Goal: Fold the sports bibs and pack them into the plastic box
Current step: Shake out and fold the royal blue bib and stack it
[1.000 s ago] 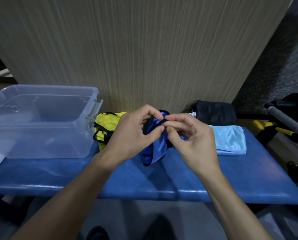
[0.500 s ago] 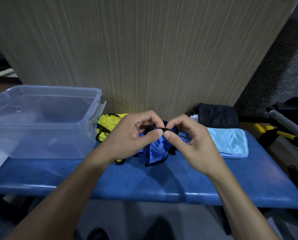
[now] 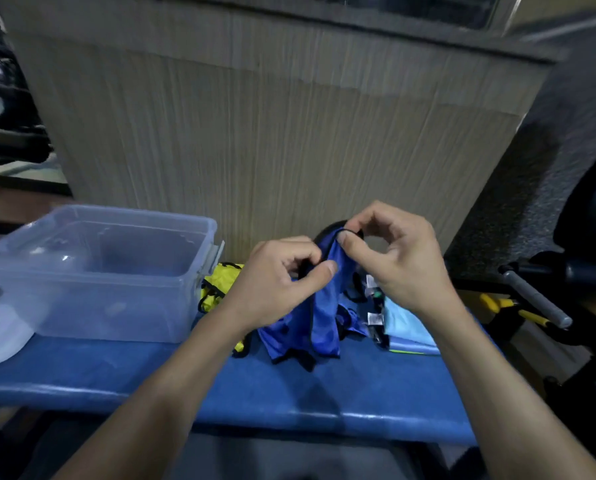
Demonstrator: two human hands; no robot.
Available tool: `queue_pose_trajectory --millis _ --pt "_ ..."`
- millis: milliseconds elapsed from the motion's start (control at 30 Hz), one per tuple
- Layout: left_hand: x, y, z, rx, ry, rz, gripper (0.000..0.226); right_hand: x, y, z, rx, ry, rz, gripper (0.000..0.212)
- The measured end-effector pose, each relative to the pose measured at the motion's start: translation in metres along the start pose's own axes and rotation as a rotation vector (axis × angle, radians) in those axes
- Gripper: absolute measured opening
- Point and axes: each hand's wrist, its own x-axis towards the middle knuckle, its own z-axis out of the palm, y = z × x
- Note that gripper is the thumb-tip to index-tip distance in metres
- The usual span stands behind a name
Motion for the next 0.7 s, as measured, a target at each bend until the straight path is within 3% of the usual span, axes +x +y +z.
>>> queue_pose_trajectory --millis 233,600,700 --pt "0.029 0.052 -0.045 -0.028 -0.053 0.075 0.034 0.078 -0.063 -0.054 -0.044 0.205 -0.054 0.008" --pt "-0.009 0.029 -0.097 0.444 -0.263 0.074 0.054 0.115 -0.087 -0.083 0.027 0.41 0.052 0.005" --pt "-0.018 0.018 -0.111 0.595 -0.283 -0.007 0.056 0.112 -0.089 -0.088 0.087 0.474 0.079 0.005"
